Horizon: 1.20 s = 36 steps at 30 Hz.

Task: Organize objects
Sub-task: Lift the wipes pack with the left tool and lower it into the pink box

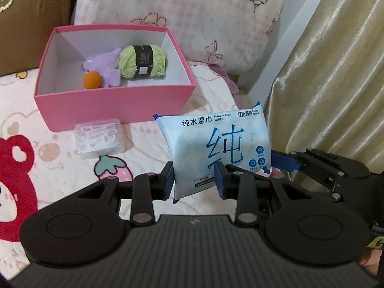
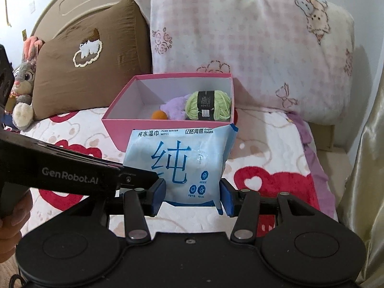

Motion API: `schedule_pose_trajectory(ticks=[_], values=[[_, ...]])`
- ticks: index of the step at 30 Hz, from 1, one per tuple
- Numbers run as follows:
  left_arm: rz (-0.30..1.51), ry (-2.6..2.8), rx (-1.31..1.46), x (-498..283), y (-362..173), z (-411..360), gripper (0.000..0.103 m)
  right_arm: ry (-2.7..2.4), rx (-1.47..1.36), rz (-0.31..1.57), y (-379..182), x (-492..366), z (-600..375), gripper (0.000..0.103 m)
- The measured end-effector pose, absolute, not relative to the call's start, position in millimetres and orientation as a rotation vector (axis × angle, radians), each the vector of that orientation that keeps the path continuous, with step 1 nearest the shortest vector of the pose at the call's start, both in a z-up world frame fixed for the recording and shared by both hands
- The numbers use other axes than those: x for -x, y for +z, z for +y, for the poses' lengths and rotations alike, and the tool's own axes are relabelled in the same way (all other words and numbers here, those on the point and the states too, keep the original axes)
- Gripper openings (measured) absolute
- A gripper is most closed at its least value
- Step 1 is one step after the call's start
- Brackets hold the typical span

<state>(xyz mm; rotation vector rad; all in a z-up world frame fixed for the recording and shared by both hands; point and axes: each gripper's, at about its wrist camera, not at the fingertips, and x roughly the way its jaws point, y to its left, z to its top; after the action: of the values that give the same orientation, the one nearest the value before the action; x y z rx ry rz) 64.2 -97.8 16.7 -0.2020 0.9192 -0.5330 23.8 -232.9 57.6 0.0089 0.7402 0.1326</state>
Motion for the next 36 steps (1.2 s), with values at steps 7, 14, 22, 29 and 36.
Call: schedule_pose_trajectory(ticks=[7, 14, 22, 29, 36], values=[[0.881, -0.516, 0.221, -68.8, 26.7, -84.4, 0.033, 0.155, 0.041, 0.723, 70.3, -33.2, -219.8, 0.055], [0.835, -0.504, 0.245, -79.8, 45.5, -69.7, 0.033, 0.192, 0.099, 0.669, 89.4, -46.2, -209.8, 0.054], [0.8, -0.49, 0.292, -109.8, 73.4, -44.4, 0.033, 0.266, 0.124, 0.631, 119.4, -78.3, -206.3, 0.043], [0.817, -0.465, 0.335, -162.0, 79.8, -36.5, 0.033, 0.304, 0.112, 0.667, 135.6, -132.9, -210.2, 0.037], [0.898, -0.43, 0.344, -224.9, 53.8, -47.6, 0.034, 0.301, 0.076, 0.761, 110.2, -191.9, -222.8, 0.036]])
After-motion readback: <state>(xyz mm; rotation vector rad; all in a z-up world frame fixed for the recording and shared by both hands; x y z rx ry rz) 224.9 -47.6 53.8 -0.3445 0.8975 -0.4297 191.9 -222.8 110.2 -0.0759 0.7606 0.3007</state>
